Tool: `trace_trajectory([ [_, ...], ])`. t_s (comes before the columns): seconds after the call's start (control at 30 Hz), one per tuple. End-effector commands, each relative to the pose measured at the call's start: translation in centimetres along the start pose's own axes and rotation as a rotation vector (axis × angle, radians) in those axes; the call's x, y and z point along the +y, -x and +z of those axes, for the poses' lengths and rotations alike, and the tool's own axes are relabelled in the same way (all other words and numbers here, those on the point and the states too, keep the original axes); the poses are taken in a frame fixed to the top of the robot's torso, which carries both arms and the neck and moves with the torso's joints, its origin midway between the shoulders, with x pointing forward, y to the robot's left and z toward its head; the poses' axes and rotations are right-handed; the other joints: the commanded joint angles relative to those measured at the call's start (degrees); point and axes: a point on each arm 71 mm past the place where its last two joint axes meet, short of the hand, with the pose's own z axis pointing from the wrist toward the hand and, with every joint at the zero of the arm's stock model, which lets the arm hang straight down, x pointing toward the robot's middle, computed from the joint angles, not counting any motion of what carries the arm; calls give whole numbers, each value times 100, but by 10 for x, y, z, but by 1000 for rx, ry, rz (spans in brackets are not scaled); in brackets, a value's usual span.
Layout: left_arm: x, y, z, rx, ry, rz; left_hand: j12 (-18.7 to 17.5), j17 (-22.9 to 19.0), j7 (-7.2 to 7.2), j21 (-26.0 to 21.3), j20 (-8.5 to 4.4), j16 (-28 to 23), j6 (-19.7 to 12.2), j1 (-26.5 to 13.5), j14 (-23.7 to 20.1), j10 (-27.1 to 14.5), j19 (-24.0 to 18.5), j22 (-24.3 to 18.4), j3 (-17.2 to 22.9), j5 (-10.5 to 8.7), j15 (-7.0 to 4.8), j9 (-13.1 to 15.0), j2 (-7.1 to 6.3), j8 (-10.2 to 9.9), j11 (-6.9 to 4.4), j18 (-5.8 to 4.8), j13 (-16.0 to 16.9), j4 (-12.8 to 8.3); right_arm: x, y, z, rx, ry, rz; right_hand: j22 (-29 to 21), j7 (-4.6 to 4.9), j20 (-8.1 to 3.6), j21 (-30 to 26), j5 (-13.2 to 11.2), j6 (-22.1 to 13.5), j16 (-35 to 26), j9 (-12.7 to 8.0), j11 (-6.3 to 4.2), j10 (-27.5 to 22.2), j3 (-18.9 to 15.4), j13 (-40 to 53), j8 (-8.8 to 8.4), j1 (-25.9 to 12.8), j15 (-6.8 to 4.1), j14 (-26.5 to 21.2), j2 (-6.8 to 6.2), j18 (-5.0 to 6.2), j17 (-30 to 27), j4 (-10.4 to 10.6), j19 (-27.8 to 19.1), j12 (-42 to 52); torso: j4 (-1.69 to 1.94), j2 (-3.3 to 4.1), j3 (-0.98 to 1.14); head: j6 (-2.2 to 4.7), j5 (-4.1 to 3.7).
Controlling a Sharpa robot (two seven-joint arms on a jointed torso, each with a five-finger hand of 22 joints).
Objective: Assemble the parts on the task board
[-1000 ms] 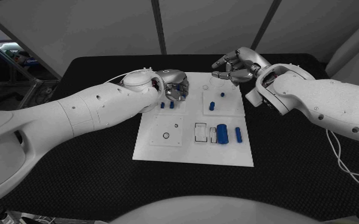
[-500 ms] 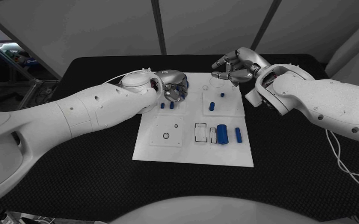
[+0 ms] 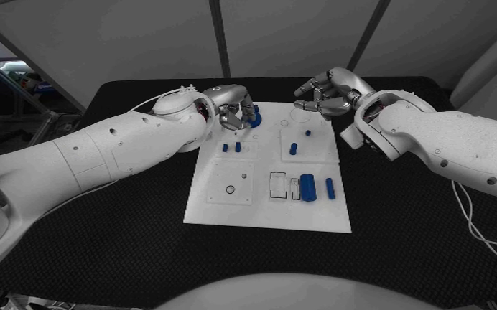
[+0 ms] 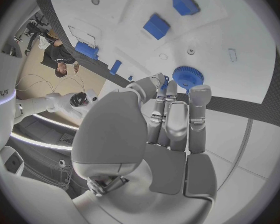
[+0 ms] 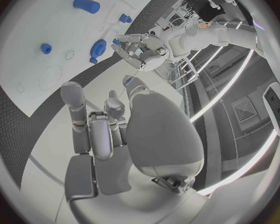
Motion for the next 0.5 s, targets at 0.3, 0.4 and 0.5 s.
trace_trajectory([
  [0.3,20,13,-16,-4,53,-58,-54,-46,4,24,-3,18,52,-62,30,67,30,15,21,-17,7,-16,28,-45,-8,-285,-15,-17,0,2,-1,-5,5,0,-5,4,-1,-19,24,-28,-35,-2,-7,-2,38,5,32,12,-43,313,9,94,494,5,-50,4,-2,4,5,1,47],
  [0.4,25,10,-18,8,66,-62,-65,-60,4,22,-3,13,55,-72,28,72,27,16,17,-18,7,-20,22,-50,-8,-285,-17,-17,0,3,-1,-5,5,0,-5,4,-1,-19,24,-28,-35,-2,-7,-2,38,5,32,12,-43,313,9,94,494,5,-50,4,0,2,0,0,59],
  [0.5,28,4,-20,22,76,-68,-72,-63,3,20,-3,13,57,-77,27,75,25,15,15,-19,8,-22,19,-54,-9,-284,-18,-17,0,2,-1,-5,5,0,-5,4,-1,-19,24,-28,-35,-2,-7,-2,38,5,32,12,-43,313,9,94,494,5,-50,4,-4,3,2,-7,70],
])
